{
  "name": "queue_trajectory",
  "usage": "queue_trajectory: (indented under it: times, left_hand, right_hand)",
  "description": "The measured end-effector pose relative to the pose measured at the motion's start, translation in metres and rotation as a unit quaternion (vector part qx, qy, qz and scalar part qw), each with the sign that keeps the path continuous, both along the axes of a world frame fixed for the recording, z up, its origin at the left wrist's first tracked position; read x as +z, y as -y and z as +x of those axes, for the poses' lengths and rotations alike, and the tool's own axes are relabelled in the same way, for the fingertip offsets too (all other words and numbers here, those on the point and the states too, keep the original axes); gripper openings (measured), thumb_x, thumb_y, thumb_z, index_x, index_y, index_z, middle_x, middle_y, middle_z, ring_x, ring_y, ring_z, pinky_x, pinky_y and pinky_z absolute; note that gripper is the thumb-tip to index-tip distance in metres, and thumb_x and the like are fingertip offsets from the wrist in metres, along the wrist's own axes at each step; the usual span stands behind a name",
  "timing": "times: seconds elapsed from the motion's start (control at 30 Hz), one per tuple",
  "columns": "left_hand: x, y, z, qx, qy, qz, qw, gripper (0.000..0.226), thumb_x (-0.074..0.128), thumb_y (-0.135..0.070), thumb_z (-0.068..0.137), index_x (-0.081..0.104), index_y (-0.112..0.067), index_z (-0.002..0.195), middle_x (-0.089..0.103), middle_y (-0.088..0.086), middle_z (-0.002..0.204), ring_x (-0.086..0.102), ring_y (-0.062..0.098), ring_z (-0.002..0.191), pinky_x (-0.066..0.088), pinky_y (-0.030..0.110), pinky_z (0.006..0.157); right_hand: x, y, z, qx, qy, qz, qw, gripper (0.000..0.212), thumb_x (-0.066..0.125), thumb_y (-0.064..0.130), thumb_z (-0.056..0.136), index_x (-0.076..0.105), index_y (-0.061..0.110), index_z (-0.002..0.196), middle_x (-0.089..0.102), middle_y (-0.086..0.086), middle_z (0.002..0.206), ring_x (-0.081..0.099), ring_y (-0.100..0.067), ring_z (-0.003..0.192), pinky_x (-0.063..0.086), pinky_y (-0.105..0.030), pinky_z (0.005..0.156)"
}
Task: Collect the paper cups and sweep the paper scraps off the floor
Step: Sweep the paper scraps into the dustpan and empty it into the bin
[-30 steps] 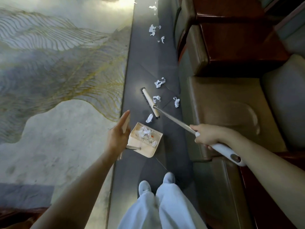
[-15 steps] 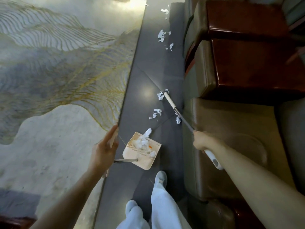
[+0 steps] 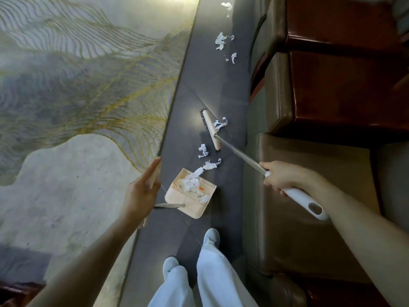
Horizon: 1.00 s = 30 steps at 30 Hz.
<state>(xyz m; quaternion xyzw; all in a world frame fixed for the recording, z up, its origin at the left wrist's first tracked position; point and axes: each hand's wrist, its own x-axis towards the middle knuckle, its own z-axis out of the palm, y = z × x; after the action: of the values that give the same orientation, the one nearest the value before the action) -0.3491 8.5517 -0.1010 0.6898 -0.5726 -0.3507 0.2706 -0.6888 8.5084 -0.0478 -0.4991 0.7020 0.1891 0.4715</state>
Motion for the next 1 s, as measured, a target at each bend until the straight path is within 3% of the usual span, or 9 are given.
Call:
queue_trajectory:
  times: [0.17, 0.27, 0.4, 0.57, 0.7, 0.83, 0.93, 1.0]
  left_hand:
    - [0.002, 0.007, -0.005, -0.010, 0.008, -0.026, 1.000, 0.058, 0.058, 0.002, 0.090, 0.045, -0.027, 0.139, 0.053, -0.010, 0.124, 0.054, 0.012, 0.110, 0.029, -0.009, 0.078]
    - [0.003, 0.011, -0.008, -0.021, 0.038, -0.030, 0.999, 0.060, 0.060, 0.002, 0.089, 0.041, -0.030, 0.136, 0.055, -0.008, 0.118, 0.057, 0.014, 0.099, 0.030, -0.008, 0.078]
    - [0.000, 0.018, -0.012, -0.019, 0.037, -0.033, 0.999, 0.062, 0.060, -0.002, 0.090, 0.037, -0.046, 0.128, 0.051, -0.014, 0.123, 0.054, 0.012, 0.105, 0.030, -0.009, 0.080]
    - [-0.005, 0.034, -0.015, -0.008, 0.034, -0.052, 0.998, 0.069, 0.061, 0.003, 0.089, 0.034, -0.042, 0.133, 0.055, -0.014, 0.116, 0.057, 0.011, 0.099, 0.033, -0.005, 0.080]
    - [-0.005, 0.063, -0.036, 0.003, -0.002, -0.035, 0.999, 0.060, 0.056, -0.005, 0.094, 0.037, -0.050, 0.130, 0.049, -0.018, 0.124, 0.048, -0.003, 0.108, 0.028, -0.008, 0.080]
    - [-0.003, 0.098, -0.050, -0.003, -0.005, -0.042, 0.999, 0.053, 0.054, -0.008, 0.095, 0.045, -0.039, 0.136, 0.051, -0.011, 0.131, 0.038, -0.017, 0.106, 0.026, -0.009, 0.078]
    - [-0.004, 0.115, -0.048, -0.002, 0.005, -0.037, 0.999, 0.050, 0.054, -0.013, 0.096, 0.045, -0.033, 0.140, 0.053, -0.009, 0.130, 0.052, -0.003, 0.100, 0.030, -0.002, 0.077]
    - [-0.004, 0.124, -0.046, -0.001, 0.000, -0.029, 1.000, 0.051, 0.053, -0.014, 0.097, 0.042, -0.036, 0.141, 0.051, -0.009, 0.134, 0.051, 0.004, 0.109, 0.031, 0.004, 0.082]
  right_hand:
    - [-0.017, 0.070, -0.010, 0.038, -0.055, -0.043, 0.997, 0.051, 0.045, 0.003, 0.089, 0.040, 0.015, 0.138, 0.062, -0.017, 0.082, 0.058, -0.023, 0.056, 0.050, -0.029, 0.049]
    - [-0.038, 0.112, -0.004, 0.108, -0.098, -0.042, 0.988, 0.046, 0.047, -0.001, 0.086, 0.046, 0.005, 0.132, 0.058, -0.014, 0.075, 0.059, -0.028, 0.064, 0.050, -0.034, 0.056]
    - [-0.075, 0.134, 0.002, 0.206, -0.150, -0.021, 0.967, 0.053, 0.051, 0.003, 0.086, 0.043, 0.006, 0.138, 0.066, -0.016, 0.097, 0.067, -0.030, 0.079, 0.058, -0.039, 0.074]
    - [-0.086, 0.102, 0.004, 0.236, -0.099, 0.028, 0.966, 0.059, 0.044, 0.006, 0.089, 0.030, 0.020, 0.144, 0.051, -0.002, 0.077, 0.056, -0.017, 0.062, 0.044, -0.025, 0.044]
    - [-0.066, 0.059, 0.003, 0.160, -0.036, 0.082, 0.983, 0.068, 0.043, 0.010, 0.092, 0.015, 0.030, 0.151, 0.059, -0.009, 0.092, 0.061, -0.017, 0.061, 0.054, -0.028, 0.052]
    - [-0.033, 0.034, 0.008, 0.113, 0.018, 0.125, 0.986, 0.068, 0.047, 0.014, 0.092, 0.017, 0.033, 0.150, 0.058, -0.009, 0.103, 0.058, -0.013, 0.061, 0.052, -0.025, 0.052]
    - [-0.017, 0.030, 0.017, 0.134, 0.019, 0.114, 0.984, 0.072, 0.044, 0.011, 0.092, 0.013, 0.031, 0.153, 0.055, -0.008, 0.107, 0.059, -0.015, 0.062, 0.052, -0.026, 0.052]
    - [-0.004, 0.038, 0.021, 0.125, 0.019, 0.105, 0.986, 0.071, 0.044, 0.012, 0.093, 0.011, 0.032, 0.153, 0.056, -0.007, 0.103, 0.057, -0.013, 0.060, 0.049, -0.022, 0.046]
